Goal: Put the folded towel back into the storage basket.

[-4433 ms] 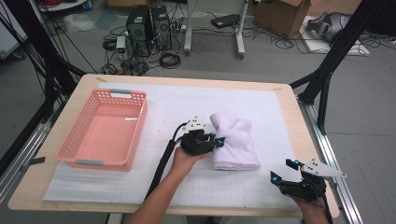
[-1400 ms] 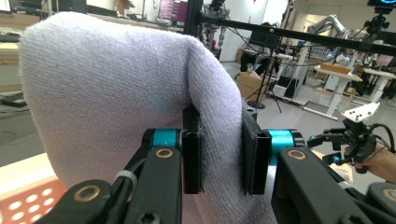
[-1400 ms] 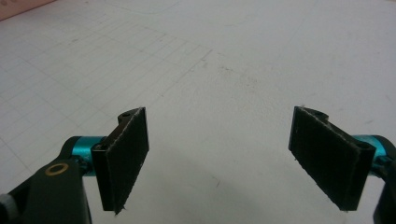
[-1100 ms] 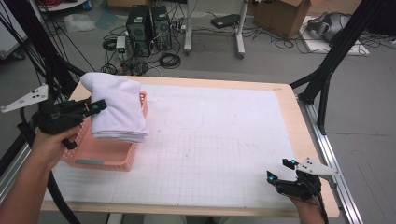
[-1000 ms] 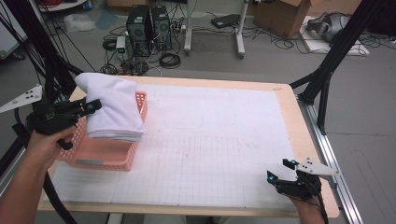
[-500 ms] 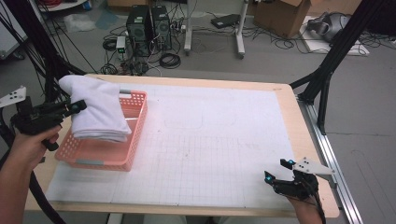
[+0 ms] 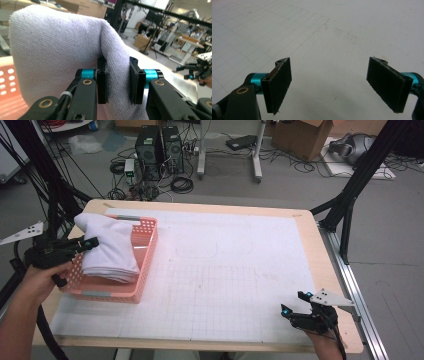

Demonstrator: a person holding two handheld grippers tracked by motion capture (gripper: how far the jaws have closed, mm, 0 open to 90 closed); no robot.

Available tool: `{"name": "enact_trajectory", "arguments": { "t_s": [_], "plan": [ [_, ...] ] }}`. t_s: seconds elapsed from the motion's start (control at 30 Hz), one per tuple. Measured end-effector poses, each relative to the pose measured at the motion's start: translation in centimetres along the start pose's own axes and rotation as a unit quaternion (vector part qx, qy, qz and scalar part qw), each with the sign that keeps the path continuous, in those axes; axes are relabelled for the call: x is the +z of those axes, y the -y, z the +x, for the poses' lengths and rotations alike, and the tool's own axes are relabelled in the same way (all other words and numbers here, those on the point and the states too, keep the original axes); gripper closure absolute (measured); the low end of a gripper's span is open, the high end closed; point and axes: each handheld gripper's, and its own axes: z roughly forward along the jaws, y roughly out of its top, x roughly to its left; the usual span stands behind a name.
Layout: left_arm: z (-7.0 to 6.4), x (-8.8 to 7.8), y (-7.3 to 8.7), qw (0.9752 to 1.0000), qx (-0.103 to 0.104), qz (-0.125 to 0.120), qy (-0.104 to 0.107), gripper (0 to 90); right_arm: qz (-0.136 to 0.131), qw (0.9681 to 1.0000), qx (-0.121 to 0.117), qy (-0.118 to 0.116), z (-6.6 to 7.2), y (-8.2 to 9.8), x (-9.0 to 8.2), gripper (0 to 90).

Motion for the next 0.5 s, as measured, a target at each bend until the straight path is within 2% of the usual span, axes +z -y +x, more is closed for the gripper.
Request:
{"name": "enact_trajectory", "arguments": {
  "t_s": [0.23,0.33,0.5],
  "plan": [
    [0.3,1.2,0.6,0.9999,-0.001,0.014,0.008,71.7,0.004,1.0,0.003,-0.001,0.2,0.0,0.1,19.1],
    [0.6,1.5,0.9,0.9993,-0.015,0.036,0.001,69.7,0.004,1.0,0.003,0.0,0.2,0.0,0.1,19.1],
    [0.8,1.6,1.5,0.9981,-0.024,0.055,-0.015,69.8,0.003,1.0,-0.001,-0.001,0.2,0.0,0.1,19.1]
  ]
}}
